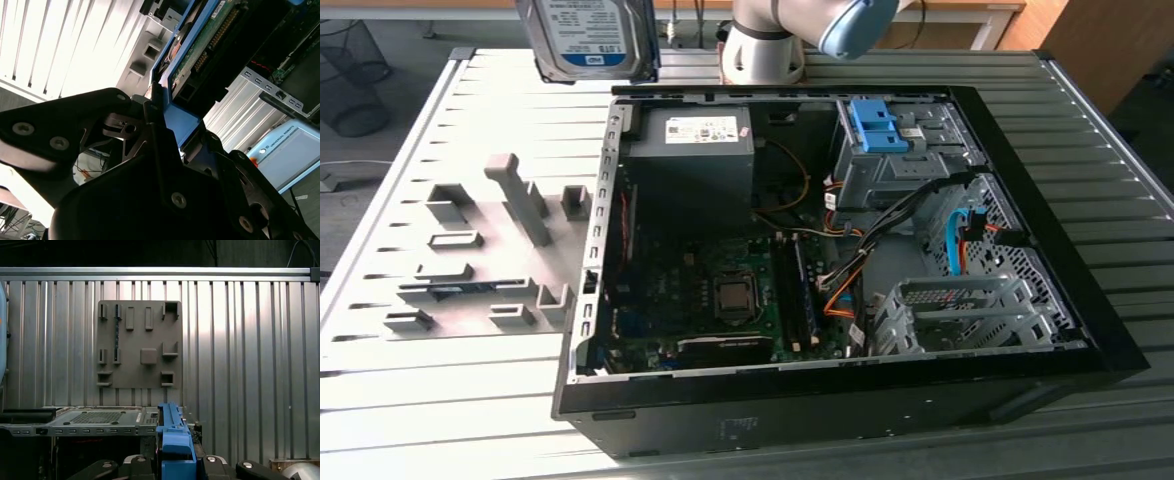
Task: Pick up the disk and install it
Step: 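Pick up the disk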
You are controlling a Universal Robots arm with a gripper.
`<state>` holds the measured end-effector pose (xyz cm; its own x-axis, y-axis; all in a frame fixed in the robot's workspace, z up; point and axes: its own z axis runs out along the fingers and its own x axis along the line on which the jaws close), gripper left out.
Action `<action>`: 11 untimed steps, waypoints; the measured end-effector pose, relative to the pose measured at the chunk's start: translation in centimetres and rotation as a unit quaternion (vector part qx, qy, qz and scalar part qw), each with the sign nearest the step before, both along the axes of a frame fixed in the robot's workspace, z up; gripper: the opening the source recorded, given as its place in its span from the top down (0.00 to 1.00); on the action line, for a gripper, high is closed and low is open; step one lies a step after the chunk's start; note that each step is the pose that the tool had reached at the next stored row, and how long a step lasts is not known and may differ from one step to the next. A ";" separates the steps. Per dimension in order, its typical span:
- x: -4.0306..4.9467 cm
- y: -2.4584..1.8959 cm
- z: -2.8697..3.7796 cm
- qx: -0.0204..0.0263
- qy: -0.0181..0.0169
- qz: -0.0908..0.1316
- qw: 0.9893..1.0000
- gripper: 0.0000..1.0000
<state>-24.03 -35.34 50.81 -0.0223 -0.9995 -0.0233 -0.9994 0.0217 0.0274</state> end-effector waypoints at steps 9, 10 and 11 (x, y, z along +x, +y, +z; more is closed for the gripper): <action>1.42 0.00 0.00 0.000 0.000 0.000 1.000 0.64; 1.56 0.00 0.00 0.000 0.000 0.000 1.000 0.64; 1.68 0.00 0.00 0.000 0.000 0.000 1.000 0.64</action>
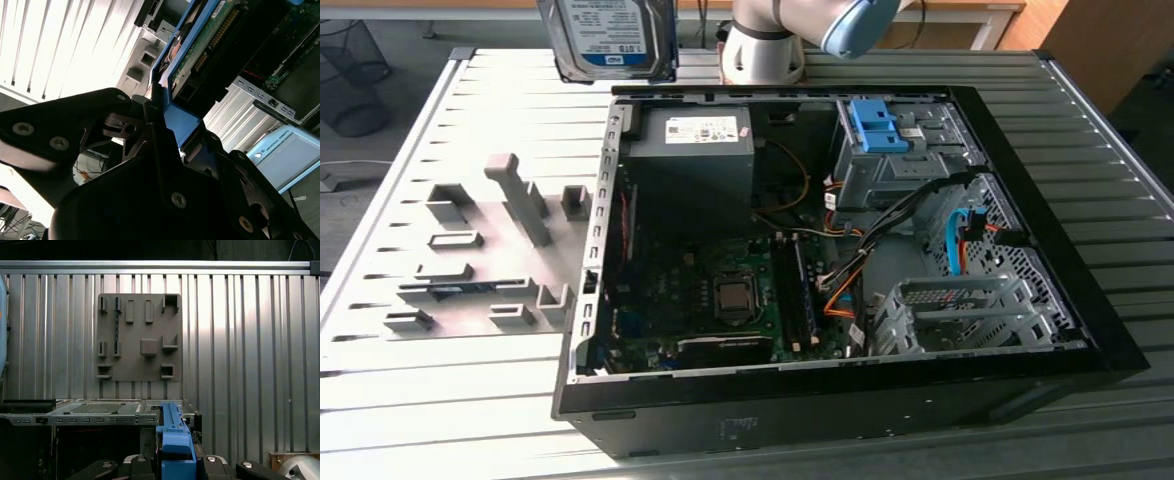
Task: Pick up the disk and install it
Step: 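Pick up the disk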
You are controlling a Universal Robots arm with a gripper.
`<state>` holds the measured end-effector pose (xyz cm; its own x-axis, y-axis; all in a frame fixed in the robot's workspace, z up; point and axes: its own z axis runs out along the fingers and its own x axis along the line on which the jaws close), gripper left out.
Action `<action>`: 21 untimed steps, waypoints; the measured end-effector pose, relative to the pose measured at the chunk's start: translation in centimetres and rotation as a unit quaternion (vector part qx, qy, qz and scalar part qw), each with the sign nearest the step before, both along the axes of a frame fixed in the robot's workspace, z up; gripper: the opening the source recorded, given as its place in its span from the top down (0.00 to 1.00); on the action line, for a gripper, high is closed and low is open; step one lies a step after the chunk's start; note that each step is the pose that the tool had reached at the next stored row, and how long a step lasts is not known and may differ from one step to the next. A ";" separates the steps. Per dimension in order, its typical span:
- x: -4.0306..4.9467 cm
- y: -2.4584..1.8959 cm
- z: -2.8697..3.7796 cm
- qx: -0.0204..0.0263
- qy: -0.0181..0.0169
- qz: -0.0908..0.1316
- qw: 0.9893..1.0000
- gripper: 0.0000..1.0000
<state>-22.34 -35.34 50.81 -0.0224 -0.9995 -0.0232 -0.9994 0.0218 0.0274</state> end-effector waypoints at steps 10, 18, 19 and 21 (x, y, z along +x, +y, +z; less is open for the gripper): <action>1.00 0.00 0.00 0.000 0.000 0.000 1.000 0.64; 2.57 0.00 0.00 0.000 0.000 0.000 1.000 0.64; 2.68 0.00 0.00 0.000 0.000 0.000 1.000 0.64; 2.92 0.00 0.00 0.000 0.000 0.000 1.000 0.64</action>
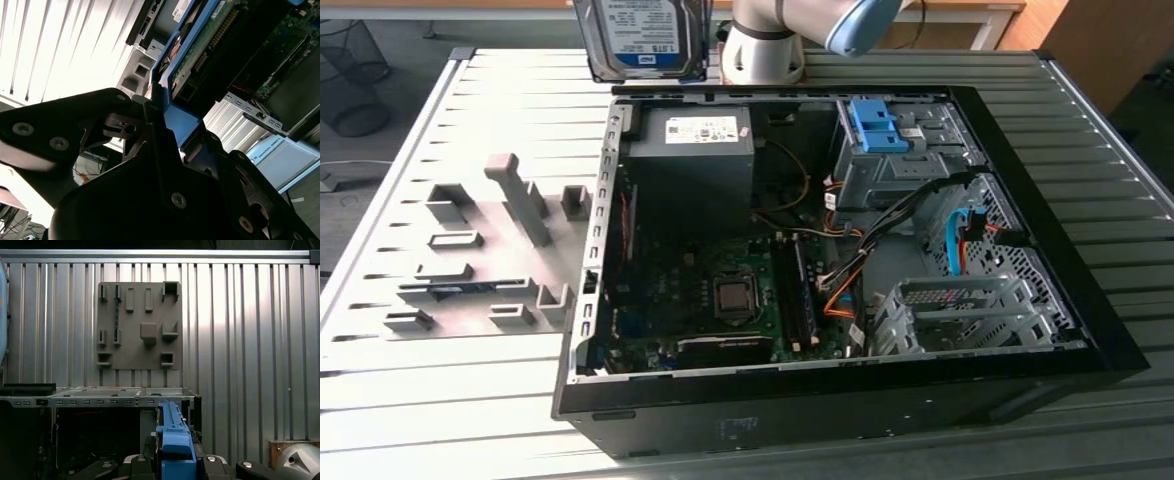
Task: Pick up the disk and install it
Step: 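Pick up the disk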
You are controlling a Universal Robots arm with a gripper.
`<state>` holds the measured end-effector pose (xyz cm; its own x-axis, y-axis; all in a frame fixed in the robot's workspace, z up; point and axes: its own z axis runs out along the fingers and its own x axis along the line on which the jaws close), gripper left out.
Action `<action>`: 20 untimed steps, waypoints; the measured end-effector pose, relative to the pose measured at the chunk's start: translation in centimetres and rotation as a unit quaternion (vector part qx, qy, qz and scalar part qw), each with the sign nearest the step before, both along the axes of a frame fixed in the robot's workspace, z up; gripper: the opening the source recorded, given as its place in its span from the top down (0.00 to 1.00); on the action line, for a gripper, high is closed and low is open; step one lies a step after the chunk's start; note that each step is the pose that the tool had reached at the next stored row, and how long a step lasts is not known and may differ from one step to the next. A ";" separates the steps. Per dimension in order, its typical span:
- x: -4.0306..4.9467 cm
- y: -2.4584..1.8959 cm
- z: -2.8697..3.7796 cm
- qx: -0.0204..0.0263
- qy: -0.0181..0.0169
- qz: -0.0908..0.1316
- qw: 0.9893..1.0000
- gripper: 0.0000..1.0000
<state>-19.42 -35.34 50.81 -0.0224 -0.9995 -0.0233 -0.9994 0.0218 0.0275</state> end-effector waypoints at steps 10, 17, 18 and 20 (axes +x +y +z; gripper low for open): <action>1.04 0.00 0.00 0.000 0.000 0.000 1.000 0.64; 2.18 0.00 0.00 0.000 0.000 0.000 1.000 0.64; 2.35 0.00 0.00 0.000 0.000 0.000 1.000 0.64; 2.70 0.00 0.00 0.000 0.000 0.000 1.000 0.64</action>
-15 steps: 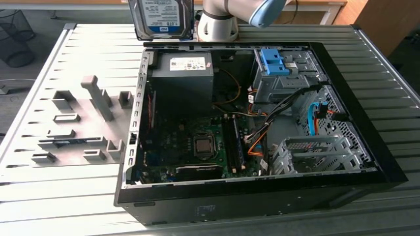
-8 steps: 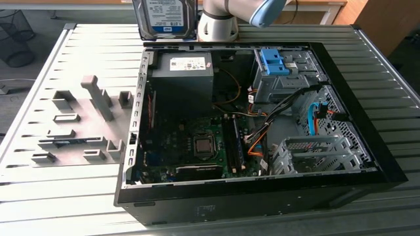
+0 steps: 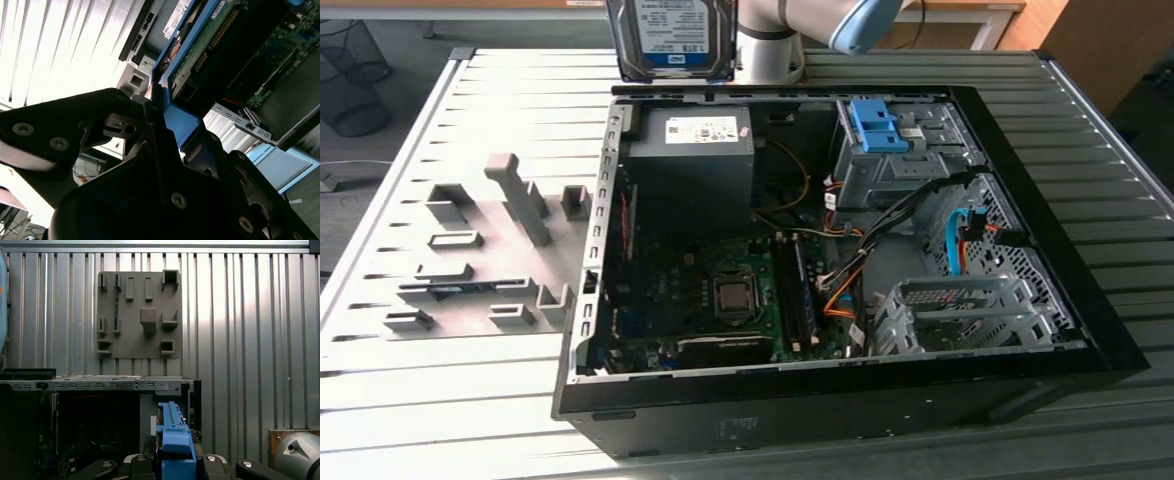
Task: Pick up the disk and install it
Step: 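Pick up the disk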
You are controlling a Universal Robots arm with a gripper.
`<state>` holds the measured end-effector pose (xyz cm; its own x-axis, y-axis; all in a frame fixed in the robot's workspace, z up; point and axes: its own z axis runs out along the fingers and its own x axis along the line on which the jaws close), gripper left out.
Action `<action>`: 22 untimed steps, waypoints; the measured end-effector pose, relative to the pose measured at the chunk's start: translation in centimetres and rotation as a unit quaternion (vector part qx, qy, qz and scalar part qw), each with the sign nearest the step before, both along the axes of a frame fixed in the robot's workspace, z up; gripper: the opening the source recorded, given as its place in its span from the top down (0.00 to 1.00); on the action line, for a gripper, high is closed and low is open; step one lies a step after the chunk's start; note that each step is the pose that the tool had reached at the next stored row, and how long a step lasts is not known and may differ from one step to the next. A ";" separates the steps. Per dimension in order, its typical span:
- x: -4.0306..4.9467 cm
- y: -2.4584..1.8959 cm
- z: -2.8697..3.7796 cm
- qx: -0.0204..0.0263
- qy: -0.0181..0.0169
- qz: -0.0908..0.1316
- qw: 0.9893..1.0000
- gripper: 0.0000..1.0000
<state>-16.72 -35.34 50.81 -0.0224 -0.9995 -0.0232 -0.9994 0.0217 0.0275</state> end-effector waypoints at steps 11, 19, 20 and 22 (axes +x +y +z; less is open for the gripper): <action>0.61 0.00 0.00 0.000 0.000 0.000 1.000 0.64; 0.61 -0.22 0.00 0.000 0.000 0.000 1.000 0.64; 0.61 -0.39 0.00 0.000 0.000 0.000 1.000 0.64; 0.61 -0.74 0.00 0.000 0.000 0.000 1.000 0.64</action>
